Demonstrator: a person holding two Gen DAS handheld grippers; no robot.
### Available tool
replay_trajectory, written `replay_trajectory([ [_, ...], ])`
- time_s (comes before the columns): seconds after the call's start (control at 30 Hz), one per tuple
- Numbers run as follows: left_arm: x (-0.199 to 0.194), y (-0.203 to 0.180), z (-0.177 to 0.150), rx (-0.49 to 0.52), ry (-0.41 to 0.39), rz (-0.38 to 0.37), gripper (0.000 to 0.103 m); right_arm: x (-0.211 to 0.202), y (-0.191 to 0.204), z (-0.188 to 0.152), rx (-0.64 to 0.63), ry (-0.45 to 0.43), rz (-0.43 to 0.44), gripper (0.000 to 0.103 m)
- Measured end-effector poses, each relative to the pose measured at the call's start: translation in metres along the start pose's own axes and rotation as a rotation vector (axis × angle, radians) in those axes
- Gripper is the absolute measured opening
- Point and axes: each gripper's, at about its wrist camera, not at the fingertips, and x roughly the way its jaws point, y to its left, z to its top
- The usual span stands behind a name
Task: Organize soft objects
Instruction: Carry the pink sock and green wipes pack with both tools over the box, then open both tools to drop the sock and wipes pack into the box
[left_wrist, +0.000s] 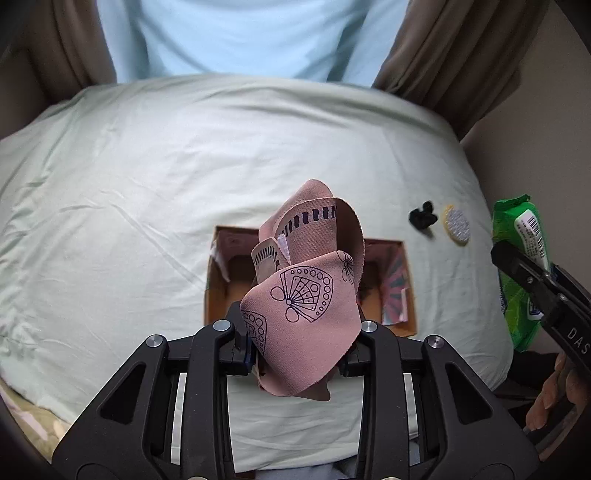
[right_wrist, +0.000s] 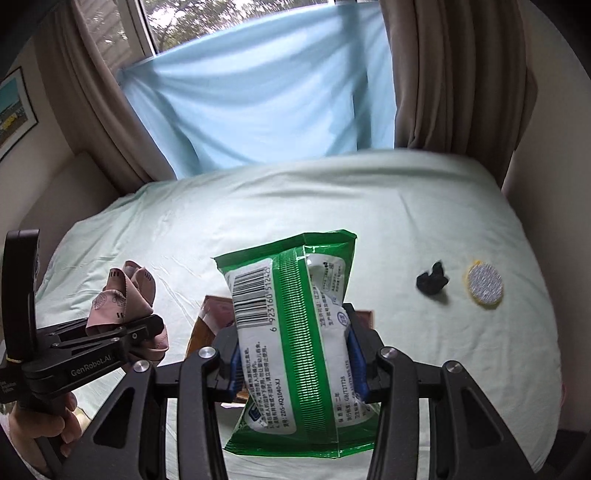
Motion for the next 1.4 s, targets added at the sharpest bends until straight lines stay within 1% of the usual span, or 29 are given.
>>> replay_trajectory([
  [0.17, 0.046, 0.028, -0.004, -0.006, 0.114, 0.007, 0.028, 0.042, 0.004, -0.007, 0.041, 0.078, -0.021, 0.042],
  [0.33, 0.092, 0.044, -0.008, -0.023, 0.211, 0.016, 0.028, 0.084, 0.002, -0.012, 0.072, 0.162, -0.044, 0.042],
  [0.47, 0.127, 0.045, -0.014, -0.035, 0.289, 0.033, 0.028, 0.115, -0.001, -0.018, 0.088, 0.238, -0.048, 0.042],
  [0.57, 0.148, 0.050, -0.020, -0.056, 0.325, 0.035, 0.028, 0.141, -0.011, -0.021, 0.115, 0.302, -0.053, 0.042],
  [0.7, 0.179, 0.055, -0.028, -0.071, 0.387, 0.038, 0.028, 0.176, -0.021, -0.029, 0.148, 0.400, -0.046, 0.042],
  [0.77, 0.192, 0.054, -0.033, -0.059, 0.427, 0.037, 0.028, 0.193, -0.027, -0.034, 0.178, 0.457, -0.044, 0.042],
  [0.83, 0.201, 0.052, -0.035, -0.049, 0.446, 0.044, 0.028, 0.209, -0.033, -0.039, 0.203, 0.503, -0.051, 0.042],
  [0.93, 0.210, 0.052, -0.037, -0.052, 0.463, 0.056, 0.028, 0.223, -0.039, -0.044, 0.238, 0.545, -0.062, 0.042],
  [1.03, 0.213, 0.053, -0.036, -0.047, 0.470, 0.064, 0.028, 0.232, -0.039, -0.046, 0.248, 0.575, -0.058, 0.042],
  [1.17, 0.215, 0.047, -0.034, 0.001, 0.471, 0.076, 0.028, 0.241, -0.034, -0.045, 0.243, 0.600, -0.045, 0.042],
  [1.23, 0.214, 0.040, -0.029, 0.019, 0.466, 0.066, 0.038, 0.245, -0.031, -0.044, 0.248, 0.611, -0.036, 0.042],
  [1.3, 0.210, 0.034, -0.027, 0.040, 0.452, 0.088, 0.086, 0.249, -0.029, -0.042, 0.258, 0.620, -0.019, 0.043],
  [1.33, 0.205, 0.031, -0.025, 0.045, 0.432, 0.084, 0.094, 0.248, -0.032, -0.040, 0.268, 0.608, -0.001, 0.052],
  [1.37, 0.199, 0.028, -0.023, 0.048, 0.410, 0.085, 0.101, 0.247, -0.032, -0.039, 0.279, 0.587, 0.020, 0.062],
  [1.4, 0.194, 0.025, -0.021, 0.048, 0.393, 0.081, 0.101, 0.244, -0.032, -0.037, 0.288, 0.567, 0.033, 0.089],
])
